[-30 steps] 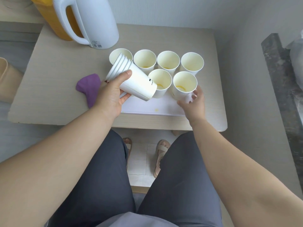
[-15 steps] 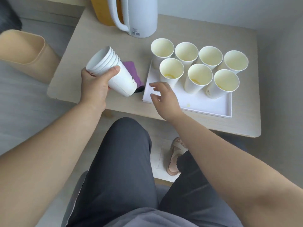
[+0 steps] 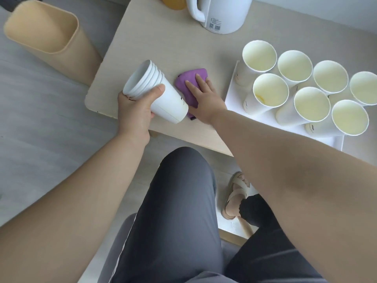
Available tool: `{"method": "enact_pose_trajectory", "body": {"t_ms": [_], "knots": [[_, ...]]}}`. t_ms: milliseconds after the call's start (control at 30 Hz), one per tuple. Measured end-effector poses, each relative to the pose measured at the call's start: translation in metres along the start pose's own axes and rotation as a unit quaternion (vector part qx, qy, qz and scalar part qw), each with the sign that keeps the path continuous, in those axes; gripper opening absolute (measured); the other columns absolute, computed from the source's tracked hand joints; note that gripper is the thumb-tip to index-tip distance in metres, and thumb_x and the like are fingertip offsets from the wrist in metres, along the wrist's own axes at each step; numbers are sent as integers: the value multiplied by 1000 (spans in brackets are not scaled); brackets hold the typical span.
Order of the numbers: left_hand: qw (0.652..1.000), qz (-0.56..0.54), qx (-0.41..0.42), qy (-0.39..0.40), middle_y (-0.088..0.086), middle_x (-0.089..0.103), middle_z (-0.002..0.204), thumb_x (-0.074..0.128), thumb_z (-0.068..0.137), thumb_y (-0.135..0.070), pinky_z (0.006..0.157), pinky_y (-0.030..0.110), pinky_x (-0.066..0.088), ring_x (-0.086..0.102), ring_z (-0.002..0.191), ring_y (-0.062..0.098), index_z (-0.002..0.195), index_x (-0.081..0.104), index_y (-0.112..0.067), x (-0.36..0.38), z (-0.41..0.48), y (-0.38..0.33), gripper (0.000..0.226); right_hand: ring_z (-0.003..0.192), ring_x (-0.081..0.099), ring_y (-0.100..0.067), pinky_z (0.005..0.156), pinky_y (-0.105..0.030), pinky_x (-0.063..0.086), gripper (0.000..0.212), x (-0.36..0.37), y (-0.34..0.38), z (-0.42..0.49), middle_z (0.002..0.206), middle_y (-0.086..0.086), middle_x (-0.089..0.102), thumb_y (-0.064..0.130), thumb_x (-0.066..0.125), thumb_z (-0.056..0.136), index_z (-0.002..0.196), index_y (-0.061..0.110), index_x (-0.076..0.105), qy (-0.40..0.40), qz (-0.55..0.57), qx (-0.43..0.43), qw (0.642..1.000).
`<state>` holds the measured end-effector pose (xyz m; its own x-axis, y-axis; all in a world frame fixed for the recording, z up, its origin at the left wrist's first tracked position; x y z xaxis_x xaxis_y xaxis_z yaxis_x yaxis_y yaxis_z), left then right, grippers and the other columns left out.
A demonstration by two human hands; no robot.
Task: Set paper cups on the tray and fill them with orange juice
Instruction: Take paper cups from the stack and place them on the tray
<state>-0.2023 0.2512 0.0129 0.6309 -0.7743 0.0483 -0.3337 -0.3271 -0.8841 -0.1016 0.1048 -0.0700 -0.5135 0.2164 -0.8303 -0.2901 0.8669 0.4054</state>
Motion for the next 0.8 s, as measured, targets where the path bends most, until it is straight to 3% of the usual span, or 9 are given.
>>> {"method": "enact_pose_trajectory", "body": {"t_ms": [100,200,267,333,467,633,800], "knots": [[1000,-5,5,0,-22,65,95,79,65,-25,87,35,56,62,87,-9,99,58,-29,-3,6,0,40,148,-2,-18,113,-31,27,64,4,2,2,161,8,0,12,46,96,150,36,21,-12,-21,4,1000],[999,-32,4,-10,-18,65,99,78,77,-18,86,34,57,63,90,-7,103,57,-27,-6,9,1,35,144,22,-21,106,-35,41,65,6,7,-11,157,6,22,-6,43,89,144,29,41,-47,101,-9,994],[998,-59,-5,0,-14,67,106,77,76,-19,83,33,57,64,102,3,106,59,-27,-7,10,1,36,129,44,-23,89,-35,54,61,6,8,-29,151,3,36,-9,40,87,138,24,51,-88,224,-2,971],[997,-77,-17,11,-9,67,117,77,70,-25,80,32,58,63,111,10,110,61,-28,-8,9,-1,43,111,57,-27,83,-37,56,61,5,7,-55,146,1,43,-9,39,84,134,22,55,-132,269,-5,954],[996,-81,-25,22,-6,64,123,78,64,-28,78,33,58,61,115,13,111,61,-27,0,-1,1,50,79,61,-21,80,-38,56,61,4,-17,-129,141,-3,47,-12,42,81,132,17,57,-202,295,7,934],[996,-64,-40,55,-6,65,120,78,62,-29,71,29,57,61,112,13,109,60,-26,30,-22,17,51,97,63,-28,92,-41,50,55,-4,-93,-212,138,6,47,-8,44,87,134,19,55,-251,248,125,927],[983,-86,-94,133,-5,67,105,70,84,-21,87,34,55,67,98,13,108,60,-23,66,-41,46,26,107,62,-31,98,-38,45,57,-22,-152,-247,144,4,44,-1,41,88,139,23,48,-190,157,259,934]]}}
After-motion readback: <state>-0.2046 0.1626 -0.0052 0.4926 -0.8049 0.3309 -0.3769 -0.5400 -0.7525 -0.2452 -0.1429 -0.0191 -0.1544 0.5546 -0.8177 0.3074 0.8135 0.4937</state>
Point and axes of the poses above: each hand's wrist, its own z-axis towards the middle knuckle, its own x-axis out of the palm, y = z × x, the point moved 2 cm from there along z, towards the middle knuckle
